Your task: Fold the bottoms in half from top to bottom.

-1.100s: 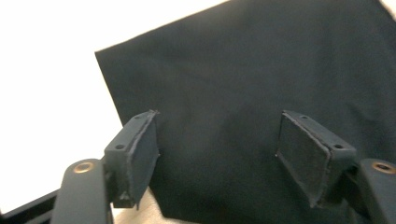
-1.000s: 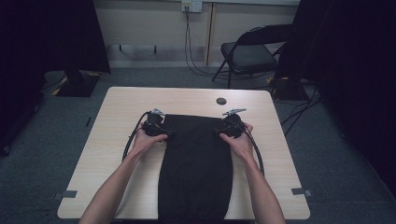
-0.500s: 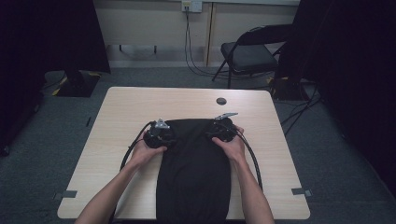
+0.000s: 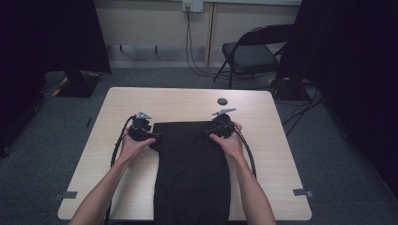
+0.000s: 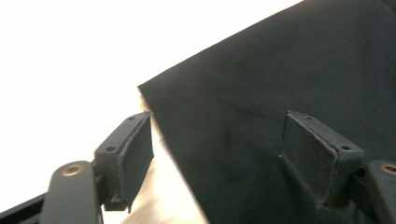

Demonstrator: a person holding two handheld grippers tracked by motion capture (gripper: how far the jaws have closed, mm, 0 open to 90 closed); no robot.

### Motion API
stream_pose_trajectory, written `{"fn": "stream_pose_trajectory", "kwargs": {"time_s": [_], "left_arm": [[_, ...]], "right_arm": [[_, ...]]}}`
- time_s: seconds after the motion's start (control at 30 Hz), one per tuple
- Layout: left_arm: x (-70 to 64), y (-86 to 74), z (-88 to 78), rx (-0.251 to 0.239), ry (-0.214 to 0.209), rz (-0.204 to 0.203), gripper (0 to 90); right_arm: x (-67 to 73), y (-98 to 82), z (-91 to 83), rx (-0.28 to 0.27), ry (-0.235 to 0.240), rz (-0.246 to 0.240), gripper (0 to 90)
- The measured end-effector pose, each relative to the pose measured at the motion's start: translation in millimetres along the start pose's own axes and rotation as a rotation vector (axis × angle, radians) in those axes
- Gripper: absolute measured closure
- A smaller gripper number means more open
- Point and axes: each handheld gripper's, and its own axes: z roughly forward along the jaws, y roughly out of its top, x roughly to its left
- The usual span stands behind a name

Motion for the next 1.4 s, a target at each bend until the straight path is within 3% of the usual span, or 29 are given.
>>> {"fn": "stream_pose_trajectory", "kwargs": {"time_s": [0.1,0.2,0.27,0.3,0.33,0.37,0.47,0.53,0.57,0.6,0.7,0.73,0.83,1.0,1.13,1.2,1.3,1.4], "left_arm": [[-3.7,-1.0,8.2,0.013,-0.013,0.016,22.5],[-10.5,0.0,13.4,0.014,0.009,0.043,18.1],[-19.3,1.0,17.0,0.033,0.041,0.118,15.3],[-21.7,1.5,17.1,0.031,0.03,0.126,17.4],[-26.5,1.5,16.5,0.021,0.003,0.144,20.7],[-28.0,0.7,15.8,0.012,-0.014,0.155,33.1],[-30.4,-0.8,13.0,0.002,-0.057,0.171,54.1],[-29.9,-0.8,12.7,0.006,-0.1,0.143,78.1],[-29.5,-0.9,13.2,0.001,-0.107,0.113,83.1],[-29.3,-0.5,13.3,0.005,-0.102,0.112,85.8],[-27.6,3.2,14.2,0.0,-0.093,0.095,86.6],[-25.5,5.5,13.2,-0.008,-0.1,0.072,86.7],[-19.1,21.7,5.9,-0.071,-0.107,0.028,86.8],[-20.7,69.8,-17.0,-0.173,-0.072,0.053,86.8],[-22.5,117.8,-51.9,-0.28,-0.061,0.086,86.8],[-25.1,128.5,-65.2,-0.326,-0.069,0.099,86.8],[-33.8,126.5,-80.9,-0.333,-0.069,0.163,86.7],[-35.2,108.6,-86.3,-0.33,-0.071,0.172,86.7]], "right_arm": [[4.4,0.2,9.0,0.006,0.008,-0.008,16.0],[8.7,-2.8,17.0,0.009,-0.01,-0.014,13.8],[11.5,-2.7,17.9,0.007,-0.017,-0.025,14.3],[14.5,-3.1,18.0,0.011,-0.021,-0.035,15.9],[16.0,-3.2,17.4,0.009,-0.02,-0.043,20.3],[19.5,-4.1,15.5,0.002,-0.013,-0.045,27.2],[24.0,-6.3,12.4,-0.015,0.012,-0.056,43.6],[26.5,-7.5,10.7,-0.022,0.027,-0.045,55.2],[27.4,-7.5,9.9,-0.019,0.038,-0.046,65.1],[28.1,-7.3,8.7,-0.013,0.076,-0.031,74.0],[27.2,-6.4,6.3,-0.022,0.092,-0.017,81.3],[24.9,-4.5,4.2,-0.031,0.102,-0.001,81.7],[15.5,8.3,-6.8,-0.064,0.115,0.024,82.1],[4.3,43.7,-33.1,-0.155,0.086,0.031,82.2],[-5.2,74.8,-60.7,-0.247,0.064,0.044,81.9],[-8.9,89.0,-76.1,-0.288,0.063,0.046,81.7],[-9.0,100.1,-97.4,-0.332,0.084,0.048,81.8],[-2.5,89.3,-107.8,-0.362,0.115,0.042,81.6]]}}
